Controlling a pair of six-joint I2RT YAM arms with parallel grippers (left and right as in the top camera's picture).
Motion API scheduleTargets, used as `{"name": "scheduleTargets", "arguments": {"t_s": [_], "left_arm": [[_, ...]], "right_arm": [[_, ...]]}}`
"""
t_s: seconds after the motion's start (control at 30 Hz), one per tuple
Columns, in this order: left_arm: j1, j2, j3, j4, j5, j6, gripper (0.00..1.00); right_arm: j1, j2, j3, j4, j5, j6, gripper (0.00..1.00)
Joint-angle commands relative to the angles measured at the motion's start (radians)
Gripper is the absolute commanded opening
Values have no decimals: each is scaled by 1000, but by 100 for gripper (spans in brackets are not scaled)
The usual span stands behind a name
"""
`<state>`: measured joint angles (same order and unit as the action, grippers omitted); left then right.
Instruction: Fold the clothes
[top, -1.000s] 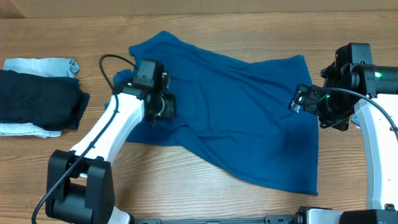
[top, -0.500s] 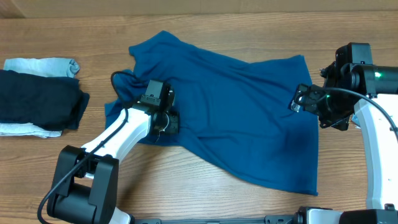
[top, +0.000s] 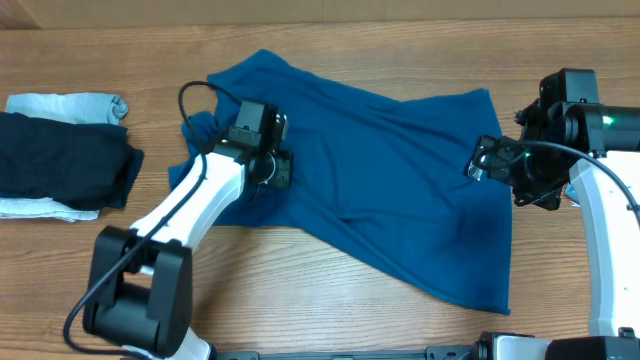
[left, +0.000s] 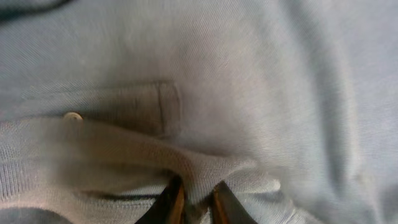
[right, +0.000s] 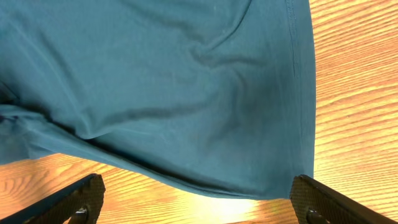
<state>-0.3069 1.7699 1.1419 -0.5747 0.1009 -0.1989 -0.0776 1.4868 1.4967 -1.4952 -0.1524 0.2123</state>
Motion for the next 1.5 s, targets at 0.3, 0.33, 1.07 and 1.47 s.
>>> {"name": "scheduleTargets", "arguments": {"t_s": [0.3, 0.33, 1.07, 1.47], "left_arm": [[6, 32, 21, -195, -33, -25, 30], [6, 21, 22, -203, -37, -34, 29], [167, -37, -219, -172, -82, -246, 20], [509, -37, -242, -325, -30, -406, 4]], "right_arm": [[3, -5, 2, 8, 2, -4, 100], [3, -5, 2, 8, 2, -4, 100], [3, -5, 2, 5, 2, -4, 100], [0, -3, -29, 14, 92, 93, 100]]}}
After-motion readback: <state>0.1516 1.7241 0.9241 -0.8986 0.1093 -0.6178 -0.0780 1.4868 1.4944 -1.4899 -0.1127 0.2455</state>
